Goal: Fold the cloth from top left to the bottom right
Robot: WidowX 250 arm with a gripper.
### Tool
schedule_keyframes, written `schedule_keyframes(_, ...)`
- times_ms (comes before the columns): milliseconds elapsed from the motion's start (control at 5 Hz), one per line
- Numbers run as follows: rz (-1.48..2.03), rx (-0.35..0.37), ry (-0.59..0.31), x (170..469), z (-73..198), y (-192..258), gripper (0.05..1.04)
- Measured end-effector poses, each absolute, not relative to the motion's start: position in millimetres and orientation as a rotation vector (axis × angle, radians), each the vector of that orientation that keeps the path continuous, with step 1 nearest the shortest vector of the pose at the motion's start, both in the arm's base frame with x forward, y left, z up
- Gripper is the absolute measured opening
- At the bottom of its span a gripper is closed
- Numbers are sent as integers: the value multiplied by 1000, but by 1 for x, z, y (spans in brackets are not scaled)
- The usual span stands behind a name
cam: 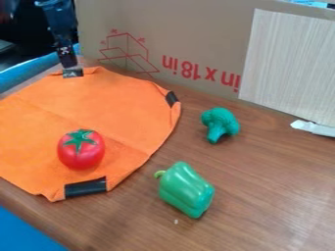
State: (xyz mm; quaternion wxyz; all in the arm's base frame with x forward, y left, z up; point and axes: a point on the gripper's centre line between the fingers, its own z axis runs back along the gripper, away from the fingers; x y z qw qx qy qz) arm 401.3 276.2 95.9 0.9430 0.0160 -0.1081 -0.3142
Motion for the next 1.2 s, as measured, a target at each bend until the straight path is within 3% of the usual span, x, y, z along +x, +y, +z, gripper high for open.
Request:
schedule_keyframes(600,-588,57,-163,423,76,286,998)
schedule_keyframes(800,-589,38,-134,422,56,282,998)
schedule_keyframes(1200,-596,55,-127,420,53,281,955)
